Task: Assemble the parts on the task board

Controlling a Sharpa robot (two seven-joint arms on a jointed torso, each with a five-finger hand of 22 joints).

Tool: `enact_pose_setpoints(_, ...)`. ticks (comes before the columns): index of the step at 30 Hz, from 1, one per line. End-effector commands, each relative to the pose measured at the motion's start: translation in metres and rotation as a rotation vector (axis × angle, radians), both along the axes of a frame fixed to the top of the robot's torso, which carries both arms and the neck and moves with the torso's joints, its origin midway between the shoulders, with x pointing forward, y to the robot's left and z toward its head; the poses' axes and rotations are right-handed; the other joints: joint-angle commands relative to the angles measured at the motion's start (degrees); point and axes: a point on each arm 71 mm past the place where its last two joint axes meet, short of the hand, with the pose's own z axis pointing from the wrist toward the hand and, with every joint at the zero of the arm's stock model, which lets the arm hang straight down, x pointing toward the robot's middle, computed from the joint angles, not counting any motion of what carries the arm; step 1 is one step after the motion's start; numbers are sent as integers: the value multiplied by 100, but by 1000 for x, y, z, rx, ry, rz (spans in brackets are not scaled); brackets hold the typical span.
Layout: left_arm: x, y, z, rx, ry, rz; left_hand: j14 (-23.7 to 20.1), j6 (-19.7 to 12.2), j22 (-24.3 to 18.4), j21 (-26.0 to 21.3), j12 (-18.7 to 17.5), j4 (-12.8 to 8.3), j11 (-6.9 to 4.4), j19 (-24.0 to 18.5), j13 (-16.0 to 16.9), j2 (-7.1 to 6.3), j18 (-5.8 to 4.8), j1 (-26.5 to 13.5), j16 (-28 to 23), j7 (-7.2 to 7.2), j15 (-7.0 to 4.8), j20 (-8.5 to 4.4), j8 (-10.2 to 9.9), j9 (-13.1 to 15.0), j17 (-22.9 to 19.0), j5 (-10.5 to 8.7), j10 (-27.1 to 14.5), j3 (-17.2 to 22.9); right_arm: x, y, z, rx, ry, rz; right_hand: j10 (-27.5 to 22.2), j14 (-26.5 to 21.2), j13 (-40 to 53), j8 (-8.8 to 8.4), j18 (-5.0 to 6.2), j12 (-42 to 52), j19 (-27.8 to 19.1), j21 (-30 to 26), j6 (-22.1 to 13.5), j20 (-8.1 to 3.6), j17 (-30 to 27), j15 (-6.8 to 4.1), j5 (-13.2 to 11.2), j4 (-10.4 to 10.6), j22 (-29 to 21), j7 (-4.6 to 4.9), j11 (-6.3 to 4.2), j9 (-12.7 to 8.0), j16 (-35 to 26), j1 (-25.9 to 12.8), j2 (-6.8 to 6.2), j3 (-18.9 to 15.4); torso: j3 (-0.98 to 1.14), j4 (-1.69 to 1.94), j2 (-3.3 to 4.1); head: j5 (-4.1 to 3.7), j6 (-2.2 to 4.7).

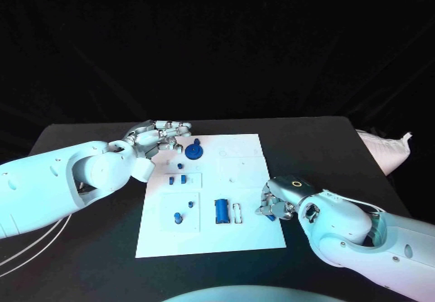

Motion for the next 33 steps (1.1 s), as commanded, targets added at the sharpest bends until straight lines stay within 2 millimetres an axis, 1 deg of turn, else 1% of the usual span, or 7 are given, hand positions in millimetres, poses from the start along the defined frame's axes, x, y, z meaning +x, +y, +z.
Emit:
enact_pose_setpoints(1, -1, -3, 1, -6, -5, -22, -49, -47, -4, -21, 13, -12, -6, 2, 9, 31, 57, -32, -10, 1, -5, 21, 15, -2, -5, -7, -34, -22, -6, -4, -19, -116, 75, 19, -25, 371, -5, -44, -50, -46, -28, -39, -20, 3, 258, 9, -114, -86, 0, -21, -28, -775, -35, 197, 50, 120, -1, -9, 0, 13, -4)
enact_pose_setpoints(6, -1, -3, 1, 0, -6, -28, -49, -47, -4, -21, 13, -12, -6, 2, 9, 31, 57, -32, -10, 1, -5, 21, 15, -2, -5, -7, -34, -22, -7, -5, -21, -177, 82, 41, -55, 371, -29, -74, -51, -103, -30, -47, -4, -9, 260, 0, -207, -255, -3, -28, -38, -769, -40, 456, 42, 291, 3, -8, 1, 18, -15)
enact_pose_setpoints(10, -2, -2, 1, 2, -6, -28, -49, -47, -4, -21, 13, -12, -6, 2, 9, 31, 57, -32, -10, 1, -5, 21, 15, -2, -5, -7, -34, -22, -8, -6, -21, -198, 74, 49, -69, 367, -50, -90, -50, -137, -35, -57, -4, -7, 249, 7, -239, -253, -13, -14, -27, -770, -50, 434, 3, 300, 6, -11, 0, 22, -16)
enact_pose_setpoints(13, -2, -2, 1, 3, -7, -29, -49, -47, -4, -21, 13, -12, -6, 2, 9, 31, 57, -32, -10, 1, -5, 21, 15, -2, -5, -7, -34, -22, -9, -6, -20, -189, 61, 49, -68, 365, -61, -112, -49, -158, -41, -70, -5, 4, 246, 26, -306, -157, -28, 7, -7, -771, -57, 267, -68, 265, 9, -13, 4, 23, -14)
enact_pose_setpoints(17, -1, -2, 1, 3, -7, -30, -49, -47, -4, -21, 13, -12, -6, 2, 9, 31, 57, -32, -10, 1, -5, 21, 15, -2, -5, -7, -34, -22, -10, -5, -17, -159, 39, 48, -60, 364, -69, -141, -47, -175, -46, -85, -9, 24, 244, 46, -454, 63, -42, 25, 14, -765, -66, -51, -224, 231, 13, -14, 3, 16, -8)
enact_pose_setpoints(24, -1, -2, 1, 3, -7, -30, -49, -47, -4, -21, 13, -12, -6, 2, 9, 31, 57, -32, -10, 1, -5, 21, 15, -2, -5, -7, -34, -22, -11, -7, -13, -126, 12, 37, -83, 361, -80, -174, -41, -219, -53, -111, -6, 38, 238, 51, -460, 457, -64, 21, 19, -724, -87, -325, -528, 523, 10, -5, 11, 12, -12)
enact_pose_setpoints(33, -1, -1, 1, 3, -6, -29, -55, -50, -7, -25, 23, -14, -5, 1, 11, 31, 58, -37, -12, 3, -4, 22, 17, -2, -14, -7, -44, -26, -14, -15, -8, -109, -9, 25, -75, 367, -57, -177, -43, -201, -46, -106, 6, 35, 262, 47, -375, 546, -48, 15, 14, -695, -78, -286, -634, 681, 9, -10, 7, 14, -29)
